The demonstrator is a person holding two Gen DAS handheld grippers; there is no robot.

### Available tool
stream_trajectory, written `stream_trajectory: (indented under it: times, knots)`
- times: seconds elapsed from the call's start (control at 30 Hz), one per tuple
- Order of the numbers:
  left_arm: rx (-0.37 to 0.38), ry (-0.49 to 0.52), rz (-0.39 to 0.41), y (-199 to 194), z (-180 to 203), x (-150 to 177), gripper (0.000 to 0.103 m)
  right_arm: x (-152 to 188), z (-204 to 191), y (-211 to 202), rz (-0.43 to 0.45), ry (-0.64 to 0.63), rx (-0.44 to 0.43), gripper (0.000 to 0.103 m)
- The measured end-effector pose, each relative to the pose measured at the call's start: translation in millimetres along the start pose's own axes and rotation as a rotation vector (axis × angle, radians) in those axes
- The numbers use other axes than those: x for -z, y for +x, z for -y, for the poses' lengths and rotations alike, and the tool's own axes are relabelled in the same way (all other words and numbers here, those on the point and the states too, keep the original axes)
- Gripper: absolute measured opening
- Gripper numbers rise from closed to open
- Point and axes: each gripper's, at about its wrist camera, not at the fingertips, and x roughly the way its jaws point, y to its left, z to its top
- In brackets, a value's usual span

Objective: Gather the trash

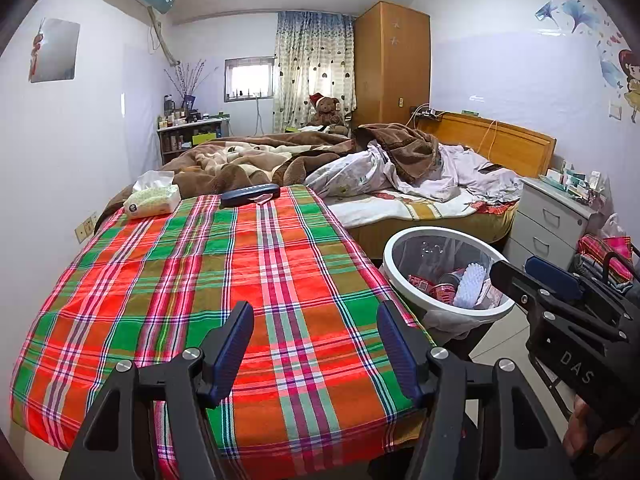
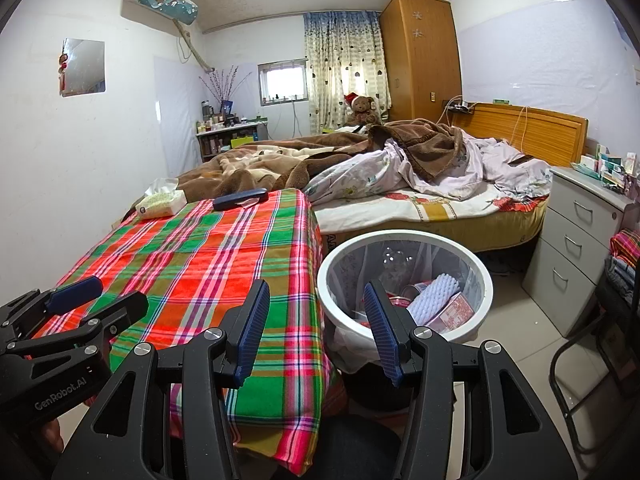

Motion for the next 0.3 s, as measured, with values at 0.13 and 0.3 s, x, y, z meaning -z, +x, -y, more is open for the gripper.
stream_trajectory:
  times: [0.13, 0.3]
  knots:
    - [0.003, 0.003, 0.001, -0.8, 1.7, -0.2, 0.064, 0.1, 0.1, 0.0, 0.0, 0.001, -0.001, 0.051]
    - [0.002, 0.005, -0.001, -1.2, 3.9, -0.1, 0.064, 0.3, 0.2, 0.0, -0.001, 0.001, -0.001, 0.051]
